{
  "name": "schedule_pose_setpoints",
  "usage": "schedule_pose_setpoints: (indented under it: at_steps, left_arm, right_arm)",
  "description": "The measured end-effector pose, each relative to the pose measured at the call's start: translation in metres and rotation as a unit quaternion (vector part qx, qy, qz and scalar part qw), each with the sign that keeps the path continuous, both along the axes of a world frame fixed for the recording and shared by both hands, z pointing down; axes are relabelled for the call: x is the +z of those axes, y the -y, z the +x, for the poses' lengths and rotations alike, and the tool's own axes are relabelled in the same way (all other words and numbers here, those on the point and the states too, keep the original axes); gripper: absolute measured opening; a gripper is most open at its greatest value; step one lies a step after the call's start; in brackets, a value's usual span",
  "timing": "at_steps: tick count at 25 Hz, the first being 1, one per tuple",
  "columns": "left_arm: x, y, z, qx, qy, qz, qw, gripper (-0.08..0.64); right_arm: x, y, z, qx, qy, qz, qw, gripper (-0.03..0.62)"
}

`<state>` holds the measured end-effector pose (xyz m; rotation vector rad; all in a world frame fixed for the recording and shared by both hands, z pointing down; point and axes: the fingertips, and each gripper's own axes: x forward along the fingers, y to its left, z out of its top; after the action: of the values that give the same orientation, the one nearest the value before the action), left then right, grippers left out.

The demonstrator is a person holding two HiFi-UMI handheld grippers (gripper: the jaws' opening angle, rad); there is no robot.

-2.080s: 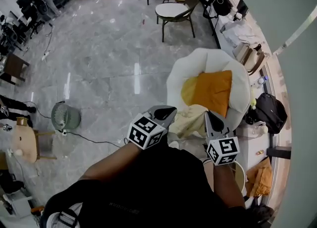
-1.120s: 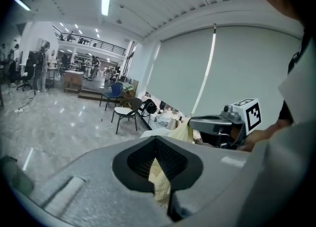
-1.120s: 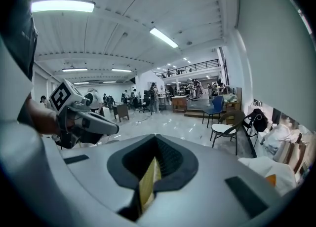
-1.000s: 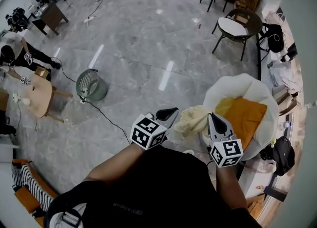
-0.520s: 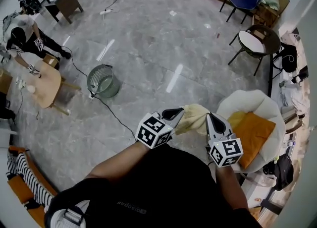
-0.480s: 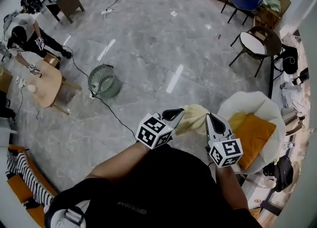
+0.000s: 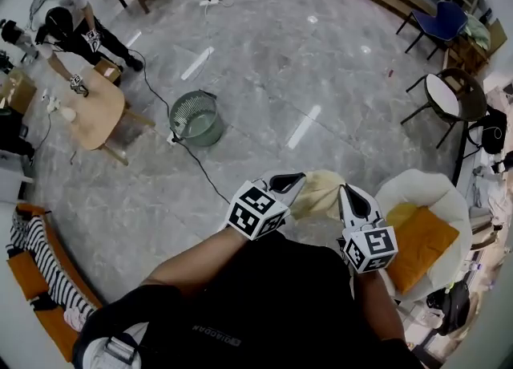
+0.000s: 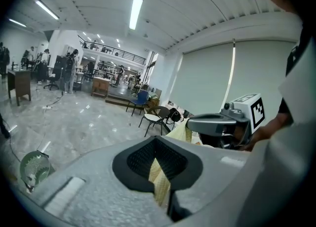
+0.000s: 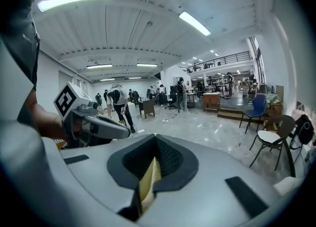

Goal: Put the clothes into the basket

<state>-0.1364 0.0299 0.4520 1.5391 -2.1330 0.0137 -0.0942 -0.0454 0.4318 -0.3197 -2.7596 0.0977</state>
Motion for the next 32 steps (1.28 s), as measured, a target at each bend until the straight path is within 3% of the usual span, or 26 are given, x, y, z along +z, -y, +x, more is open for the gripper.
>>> schedule_pose_setpoints:
  at_steps: [4, 10, 19, 26, 32]
  left_arm:
    - [0.001, -0.038, -0.023, -0.024, 0.007, -0.008, 0.9997, 0.000]
    - [0.012, -0.108, -0.059, -0.117, -0.014, -0.004, 0.9930, 0.000]
    - [0.022, -0.202, -0.109, -0.263, -0.029, -0.010, 0.9643, 0.000]
    - [0.021, -0.229, -0.158, -0.307, -0.038, -0.021, 0.9506, 0.000]
    - [0.020, -0.242, -0.220, -0.353, -0.039, -0.028, 0.9343, 0.000]
  right_arm:
    - [0.004, -0.032, -0.032, -0.028, -0.006, -0.007, 1.000, 0.017]
    - [0.006, -0.086, -0.085, -0.100, -0.017, -0.011, 0.995, 0.017]
    - [0.001, -0.145, -0.165, -0.193, -0.005, -0.017, 0.981, 0.017]
    - [0.008, -0.180, -0.238, -0.245, -0.010, -0.022, 0.969, 0.017]
    - [0.016, -0.207, -0.293, -0.304, -0.020, -0.025, 0.952, 0.017]
